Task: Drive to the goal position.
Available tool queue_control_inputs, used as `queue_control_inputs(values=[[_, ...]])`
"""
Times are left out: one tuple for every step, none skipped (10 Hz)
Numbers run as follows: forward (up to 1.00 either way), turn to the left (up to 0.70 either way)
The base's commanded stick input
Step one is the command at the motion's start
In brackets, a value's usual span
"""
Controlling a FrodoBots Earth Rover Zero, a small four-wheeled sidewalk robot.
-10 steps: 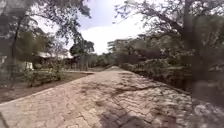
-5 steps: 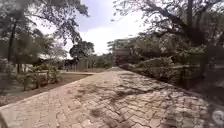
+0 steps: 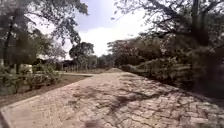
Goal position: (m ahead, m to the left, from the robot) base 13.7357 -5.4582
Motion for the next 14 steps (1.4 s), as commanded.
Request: queue_control_inputs(values=[[0.70, 0.00], [0.70, 0.00], [0.70, -0.20], [0.70, -0.34], [0.70, -0.35], [0.70, 0.00], [0.70, 0.00], [0.70, 0.00], [0.70, 0.00], [0.70, 0.00], [0.70, 0.00], [0.70, 0.00], [0.70, 0.00], [0.70, 0.00]])
